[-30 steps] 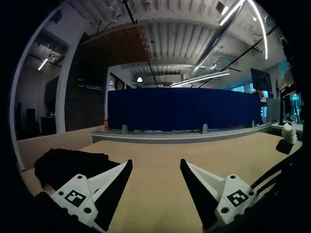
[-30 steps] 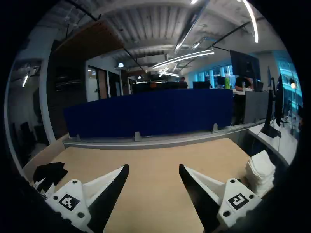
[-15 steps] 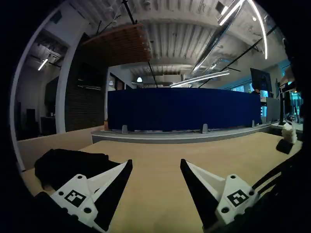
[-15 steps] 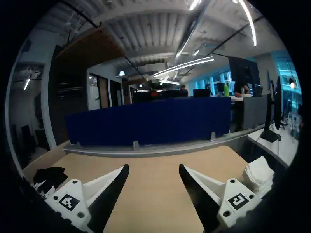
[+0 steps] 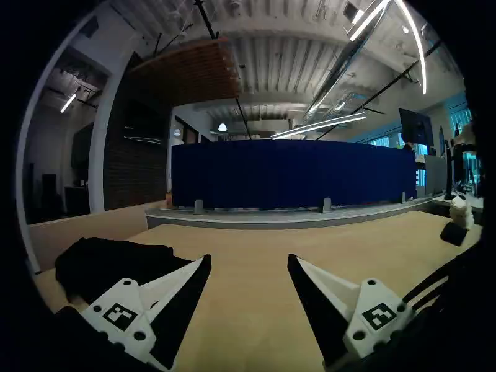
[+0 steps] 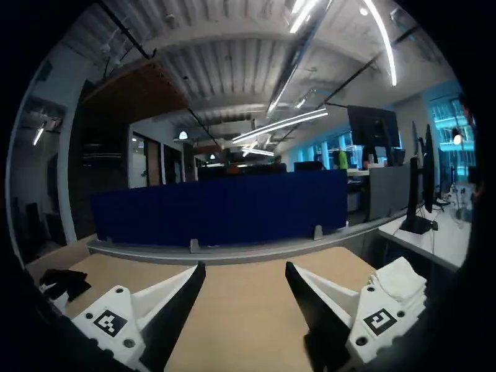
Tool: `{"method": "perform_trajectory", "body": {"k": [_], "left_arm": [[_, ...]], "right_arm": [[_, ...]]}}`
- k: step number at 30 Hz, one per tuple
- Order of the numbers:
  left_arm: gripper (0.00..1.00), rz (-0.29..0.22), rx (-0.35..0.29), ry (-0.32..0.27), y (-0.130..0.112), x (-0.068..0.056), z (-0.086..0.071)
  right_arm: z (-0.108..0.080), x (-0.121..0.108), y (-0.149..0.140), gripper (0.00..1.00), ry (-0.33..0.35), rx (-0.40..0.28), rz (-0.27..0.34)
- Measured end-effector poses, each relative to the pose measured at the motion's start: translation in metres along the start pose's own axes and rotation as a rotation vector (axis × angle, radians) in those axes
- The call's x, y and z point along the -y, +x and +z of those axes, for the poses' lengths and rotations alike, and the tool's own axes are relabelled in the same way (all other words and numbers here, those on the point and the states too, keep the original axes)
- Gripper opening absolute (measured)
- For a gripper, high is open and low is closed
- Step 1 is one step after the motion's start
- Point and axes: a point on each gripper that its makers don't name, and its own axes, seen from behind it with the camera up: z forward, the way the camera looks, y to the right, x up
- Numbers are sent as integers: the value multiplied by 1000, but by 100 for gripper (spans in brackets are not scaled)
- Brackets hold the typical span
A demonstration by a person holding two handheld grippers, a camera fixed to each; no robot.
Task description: Fold towel
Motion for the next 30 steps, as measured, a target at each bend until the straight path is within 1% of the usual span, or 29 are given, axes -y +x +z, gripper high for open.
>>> {"method": "perform_trajectory", "body": {"k": [3,6,8,12,18,22,26,30], "left_arm": [[91,0,0,0,0,0,0],[91,0,0,0,-1,1,0],[91,0,0,0,-1,1,0],[91,0,0,0,-1,1,0],[91,0,0,0,-1,0,0],[91,0,-1,0,-1,0,0],[91,1,-1,0,-1,1,0],[91,1,-1,0,-2,1,1]], "right_arm": [[-1,-11,-22,100,-13,3,-20],[-2,-10,-49,100,-4,7,-35],[-2,-7,-69,99,15,14,-43],[1,-10,-96,99,15,10,-62],[9,-23,-120,99,-12,-28,-72],[10,-24,-134,99,-14,-31,-57],[10,-25,-141,99,-14,-31,-44],[11,-31,-148,99,-34,-26,-24]]}}
